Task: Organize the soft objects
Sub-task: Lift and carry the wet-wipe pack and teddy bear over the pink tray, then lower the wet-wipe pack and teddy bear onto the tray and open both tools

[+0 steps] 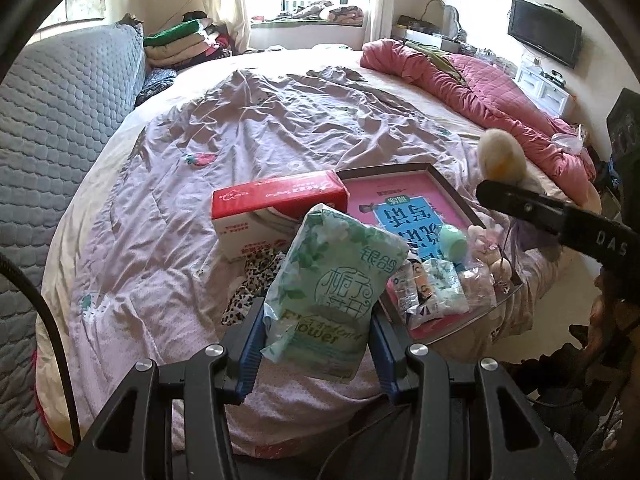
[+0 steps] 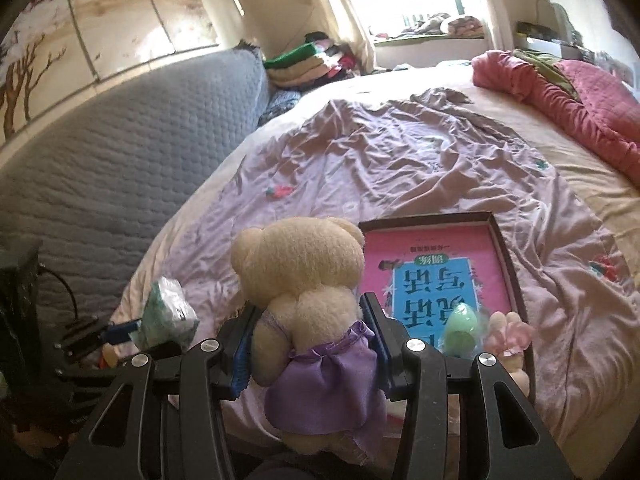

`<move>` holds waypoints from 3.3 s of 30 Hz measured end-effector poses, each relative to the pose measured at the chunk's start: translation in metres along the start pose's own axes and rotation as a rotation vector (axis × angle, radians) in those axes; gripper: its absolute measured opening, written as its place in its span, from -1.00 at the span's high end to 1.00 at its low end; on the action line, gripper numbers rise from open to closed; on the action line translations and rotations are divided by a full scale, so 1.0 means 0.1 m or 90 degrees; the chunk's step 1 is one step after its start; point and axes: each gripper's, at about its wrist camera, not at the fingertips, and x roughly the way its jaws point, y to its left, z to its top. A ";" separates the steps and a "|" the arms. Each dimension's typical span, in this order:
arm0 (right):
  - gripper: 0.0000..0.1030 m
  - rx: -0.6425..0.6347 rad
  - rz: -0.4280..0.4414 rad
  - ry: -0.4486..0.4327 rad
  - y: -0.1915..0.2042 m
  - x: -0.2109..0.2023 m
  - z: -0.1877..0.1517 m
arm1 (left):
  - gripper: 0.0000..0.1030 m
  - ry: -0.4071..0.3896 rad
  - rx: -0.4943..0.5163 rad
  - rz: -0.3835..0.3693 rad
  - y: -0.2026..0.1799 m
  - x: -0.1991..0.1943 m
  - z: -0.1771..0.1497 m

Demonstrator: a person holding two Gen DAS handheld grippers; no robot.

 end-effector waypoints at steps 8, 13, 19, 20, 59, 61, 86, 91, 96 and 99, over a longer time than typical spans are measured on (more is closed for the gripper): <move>0.04 0.016 -0.007 -0.029 -0.13 -0.17 0.05 | 0.08 -0.003 0.011 -0.009 -0.14 0.01 0.08; 0.03 0.028 -0.023 -0.040 -0.26 -0.26 0.06 | 0.08 -0.002 0.023 -0.014 -0.25 0.04 0.12; 0.04 0.029 -0.038 -0.048 -0.34 -0.33 0.06 | 0.08 -0.001 0.033 -0.023 -0.36 0.08 0.16; 0.03 0.030 -0.039 -0.050 -0.35 -0.33 0.07 | 0.08 0.000 0.034 -0.023 -0.37 0.09 0.17; 0.03 0.107 -0.112 -0.050 -1.05 -0.34 -0.11 | 0.08 0.060 0.078 -0.082 -1.09 0.79 0.36; 0.03 0.108 -0.113 -0.047 -1.08 -0.32 -0.11 | 0.08 0.060 0.077 -0.085 -1.11 0.82 0.37; 0.03 0.115 -0.121 0.003 -1.31 0.05 -0.23 | 0.08 0.110 0.077 -0.076 -1.27 1.32 0.45; 0.03 0.116 -0.123 0.016 -1.34 0.12 -0.25 | 0.08 0.123 0.080 -0.078 -1.29 1.42 0.44; 0.03 0.120 -0.124 0.032 -1.36 0.20 -0.28 | 0.08 0.130 0.080 -0.084 -1.30 1.49 0.45; 0.03 0.117 -0.124 0.056 -1.36 0.30 -0.30 | 0.08 0.134 0.078 -0.091 -1.31 1.53 0.46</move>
